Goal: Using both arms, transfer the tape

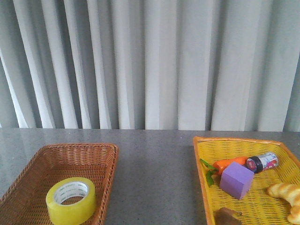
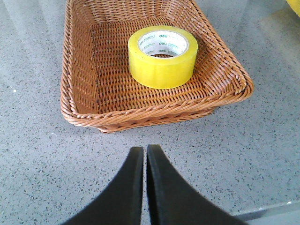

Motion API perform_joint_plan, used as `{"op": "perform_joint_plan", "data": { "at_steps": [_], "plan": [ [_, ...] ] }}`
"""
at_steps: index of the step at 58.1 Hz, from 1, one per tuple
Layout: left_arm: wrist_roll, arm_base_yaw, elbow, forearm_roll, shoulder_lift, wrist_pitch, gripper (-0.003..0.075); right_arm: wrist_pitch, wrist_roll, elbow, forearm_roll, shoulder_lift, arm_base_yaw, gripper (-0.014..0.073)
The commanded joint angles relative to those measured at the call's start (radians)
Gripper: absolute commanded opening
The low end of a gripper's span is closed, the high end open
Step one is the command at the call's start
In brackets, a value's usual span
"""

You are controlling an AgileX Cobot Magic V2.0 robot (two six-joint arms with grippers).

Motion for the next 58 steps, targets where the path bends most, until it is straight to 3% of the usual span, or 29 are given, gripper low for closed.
{"op": "perform_joint_plan", "data": {
  "at_steps": [1,29,46,58],
  "plan": [
    [-0.008,0.004,-0.020,0.002,0.006,-0.079,-0.0007,-0.055,-0.001,-0.023,-0.010,0.000,-0.006,-0.0007],
    [-0.008,0.004,-0.014,0.011,-0.003,-0.084,-0.0007,-0.055,-0.001,-0.023,-0.010,0.000,-0.006,-0.0007],
    [-0.007,0.004,0.237,0.061,-0.205,-0.445,-0.0007,-0.055,-0.001,-0.023,-0.011,0.000,-0.006,-0.0007],
    [-0.007,0.004,0.425,0.062,-0.360,-0.627,-0.0007,-0.055,-0.001,-0.023,-0.011,0.000,-0.006,-0.0007]
  ]
}}
